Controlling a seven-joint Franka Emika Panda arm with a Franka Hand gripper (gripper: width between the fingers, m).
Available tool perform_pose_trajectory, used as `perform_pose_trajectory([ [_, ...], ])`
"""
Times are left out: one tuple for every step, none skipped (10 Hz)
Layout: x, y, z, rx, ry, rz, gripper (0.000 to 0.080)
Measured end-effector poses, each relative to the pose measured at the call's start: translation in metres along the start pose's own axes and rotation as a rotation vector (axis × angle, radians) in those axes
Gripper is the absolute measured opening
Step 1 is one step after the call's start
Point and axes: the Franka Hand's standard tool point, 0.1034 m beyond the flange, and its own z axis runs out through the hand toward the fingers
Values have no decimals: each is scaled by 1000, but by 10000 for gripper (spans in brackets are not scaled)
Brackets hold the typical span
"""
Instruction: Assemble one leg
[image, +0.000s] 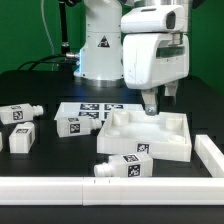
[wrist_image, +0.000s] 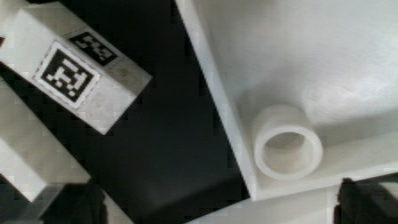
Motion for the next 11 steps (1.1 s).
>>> perform_pose_trajectory([
  [0,0,0,0,0,0,650],
  [0,0,0,0,0,0,650],
  [0,0,0,0,0,0,650],
  [0,0,0,0,0,1,650],
  [0,0,0,0,0,1,650],
  [0,0,0,1,0,1,650],
  [0,0,0,1,0,1,650],
  [0,0,0,1,0,1,650],
  [0,0,0,1,0,1,650],
  [1,1,-1,0,0,2,650],
  [5,3,-11,12,-15,-4,650],
])
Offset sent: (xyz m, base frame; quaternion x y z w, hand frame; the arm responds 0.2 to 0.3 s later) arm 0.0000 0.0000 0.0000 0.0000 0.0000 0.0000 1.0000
